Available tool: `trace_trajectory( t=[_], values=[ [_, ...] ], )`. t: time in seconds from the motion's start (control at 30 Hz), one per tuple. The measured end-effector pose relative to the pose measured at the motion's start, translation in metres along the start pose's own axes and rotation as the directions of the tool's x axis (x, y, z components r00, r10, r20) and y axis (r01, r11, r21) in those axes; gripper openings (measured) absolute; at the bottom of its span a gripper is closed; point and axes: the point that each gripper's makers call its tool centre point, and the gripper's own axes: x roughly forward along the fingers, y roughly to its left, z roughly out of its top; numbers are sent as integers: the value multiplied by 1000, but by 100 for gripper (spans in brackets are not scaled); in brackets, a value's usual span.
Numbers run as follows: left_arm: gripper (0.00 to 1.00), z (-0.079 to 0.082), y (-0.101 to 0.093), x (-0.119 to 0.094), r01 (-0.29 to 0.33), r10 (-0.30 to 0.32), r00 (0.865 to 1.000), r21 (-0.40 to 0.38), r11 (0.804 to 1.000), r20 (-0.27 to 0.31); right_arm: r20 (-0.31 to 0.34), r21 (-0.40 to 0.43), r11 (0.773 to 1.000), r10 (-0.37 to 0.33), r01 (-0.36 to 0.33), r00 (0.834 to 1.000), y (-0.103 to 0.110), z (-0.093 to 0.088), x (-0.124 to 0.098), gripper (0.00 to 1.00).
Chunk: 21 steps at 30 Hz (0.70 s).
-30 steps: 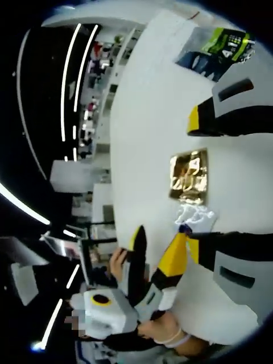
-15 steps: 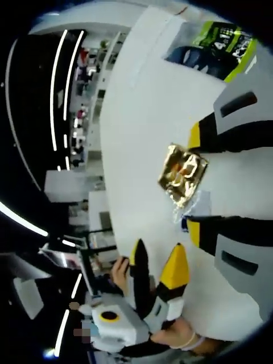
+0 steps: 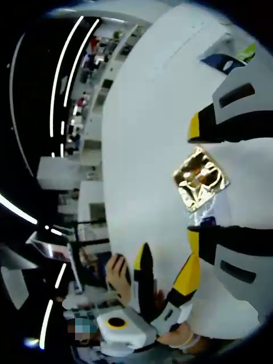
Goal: Arrange the skincare products in the storage area until every visible bottle or jar stands upright without overlapping.
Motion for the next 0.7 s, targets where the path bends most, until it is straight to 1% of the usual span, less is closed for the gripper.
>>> trace_trajectory(
  t=[0.03,0.07,0.1,0.17,0.2,0.27,0.3,0.33,0.37,0.4,0.43,0.47,0.53,0.57,0.6,0.7],
  values=[
    [57,1,1,0,-1,1,1000,-1,1000,5,-85,-46,998,40,-44,996,1,-4,4,71],
    [57,1,1,0,-1,1,1000,-1,1000,8,-128,-65,996,44,-53,991,-2,-5,6,72],
    [57,2,1,-1,-3,3,1000,-3,1000,16,-163,-83,995,43,-58,986,-5,-5,8,71],
    [57,6,1,-1,-3,3,999,-5,1000,35,-200,-97,991,74,-95,977,-8,1,12,63],
    [57,7,1,-1,-3,3,999,-6,1000,40,-221,-90,989,92,-114,971,-8,2,12,61],
    [58,10,0,-1,0,0,999,-7,1000,52,-255,-44,989,126,-141,959,-8,5,17,60],
    [58,11,-1,-1,2,-2,998,-8,1000,57,-293,-44,987,133,-152,947,-8,3,19,59],
    [59,12,-1,-1,6,-5,998,-8,1000,61,-322,-69,984,132,-162,937,-9,0,20,58],
    [59,13,-2,-1,8,-8,998,-8,1000,65,-364,-100,980,126,-173,923,-8,-6,21,58],
    [59,14,-3,-2,10,-9,997,-7,1000,71,-398,-114,975,130,-190,908,-6,-11,22,58],
    [59,15,-3,-3,11,-11,997,-6,1000,73,-409,-106,975,137,-197,902,-2,-13,24,58],
    [59,16,-2,-3,14,-13,997,-6,1000,76,-386,-80,976,157,-203,909,1,-7,25,58],
    [59,16,-2,-5,17,-17,997,-8,1000,76,-407,-81,974,161,-211,899,4,-7,26,57],
    [59,16,-2,-6,19,-19,997,-8,1000,76,-413,-59,974,177,-220,894,7,-7,26,55],
    [59,16,-2,-8,22,-21,997,-10,1000,79,-407,-59,975,172,-214,897,5,-5,27,55],
    [59,19,-1,-8,33,-31,996,-17,999,85,-416,-55,977,164,-205,895,2,-4,26,44]
  ],
)
